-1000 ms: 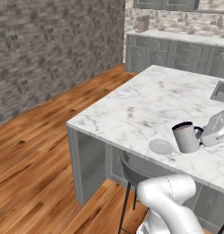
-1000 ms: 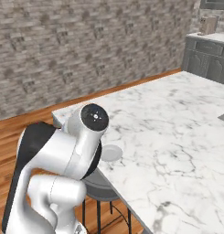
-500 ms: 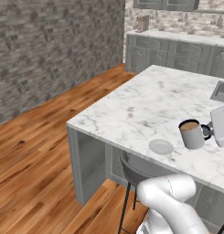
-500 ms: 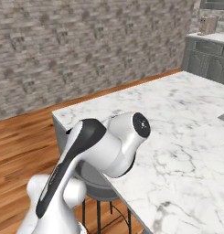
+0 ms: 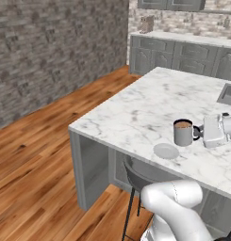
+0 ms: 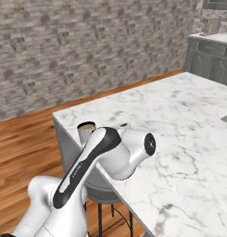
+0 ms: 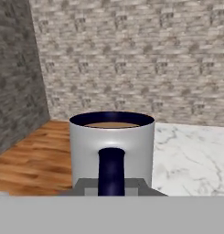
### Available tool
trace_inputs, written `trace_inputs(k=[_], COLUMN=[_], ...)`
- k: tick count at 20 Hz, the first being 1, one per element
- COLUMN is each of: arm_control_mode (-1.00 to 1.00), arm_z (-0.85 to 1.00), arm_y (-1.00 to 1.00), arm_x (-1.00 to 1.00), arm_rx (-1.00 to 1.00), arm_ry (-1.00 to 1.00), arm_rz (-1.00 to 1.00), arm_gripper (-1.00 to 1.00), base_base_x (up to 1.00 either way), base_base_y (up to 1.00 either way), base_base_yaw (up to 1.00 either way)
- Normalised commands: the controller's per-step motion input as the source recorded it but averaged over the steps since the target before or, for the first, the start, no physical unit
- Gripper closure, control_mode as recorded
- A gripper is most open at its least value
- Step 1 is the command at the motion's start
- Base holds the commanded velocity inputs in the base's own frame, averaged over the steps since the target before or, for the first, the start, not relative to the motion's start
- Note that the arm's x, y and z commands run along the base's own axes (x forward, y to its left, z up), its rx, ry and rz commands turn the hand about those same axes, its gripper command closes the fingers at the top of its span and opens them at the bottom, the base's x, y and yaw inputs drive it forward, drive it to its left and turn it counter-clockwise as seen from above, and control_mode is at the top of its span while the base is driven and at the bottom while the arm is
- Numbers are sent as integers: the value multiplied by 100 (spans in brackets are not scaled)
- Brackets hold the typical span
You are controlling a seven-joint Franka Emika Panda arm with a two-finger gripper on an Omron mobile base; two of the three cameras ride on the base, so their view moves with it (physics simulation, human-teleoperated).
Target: Pick the cup of tea, navigate to the dining table, and place it on the saucer.
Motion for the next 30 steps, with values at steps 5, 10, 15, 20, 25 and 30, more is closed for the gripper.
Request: trace_inputs(k=[5,10,15,20,25,30], arm_control_mode=[-100,-100,-100,-100,-100,-100], arm_z=[-17,-47,-54,-45,-32,-10], arm_y=[-41,-32,2,0,1,0], arm_x=[56,25,19,39,22,20], arm_rx=[2,0,3,5,1,0], arm_ry=[4,7,3,0,0,0], arm_rz=[0,0,0,0,0,0], arm_gripper=[100,100,100,100,100,100], base_base_x=[0,0,0,0,0,0], base_base_y=[0,0,0,0,0,0], base_base_yaw=[0,0,0,0,0,0])
